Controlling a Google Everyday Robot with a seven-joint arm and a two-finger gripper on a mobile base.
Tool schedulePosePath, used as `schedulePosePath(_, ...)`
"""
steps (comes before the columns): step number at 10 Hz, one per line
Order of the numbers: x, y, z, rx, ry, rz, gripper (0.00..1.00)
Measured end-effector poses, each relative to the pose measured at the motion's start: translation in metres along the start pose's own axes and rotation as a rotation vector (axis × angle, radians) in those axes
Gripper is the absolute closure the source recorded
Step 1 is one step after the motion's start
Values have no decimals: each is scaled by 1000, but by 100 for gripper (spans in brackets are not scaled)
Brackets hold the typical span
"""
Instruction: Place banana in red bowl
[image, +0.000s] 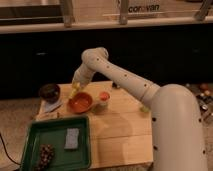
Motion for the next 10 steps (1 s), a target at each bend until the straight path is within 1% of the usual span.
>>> schedulePosePath(1, 0, 0, 2, 1, -4, -7, 89)
schedulePosePath(2, 1, 2, 3, -6, -5, -4, 82)
schedulePosePath(3, 3, 9, 6, -33, 0, 27, 72)
schedulePosePath(4, 4, 15, 11, -50, 0, 49, 61)
schedulePosePath(6, 6, 24, 14, -71, -2, 88, 42)
schedulePosePath(8, 8, 34, 21, -82, -9, 115, 23)
schedulePosePath(9, 9, 38, 26, -84, -14, 123, 20)
schedulePosePath(10, 10, 42, 32, -84, -16, 129, 20)
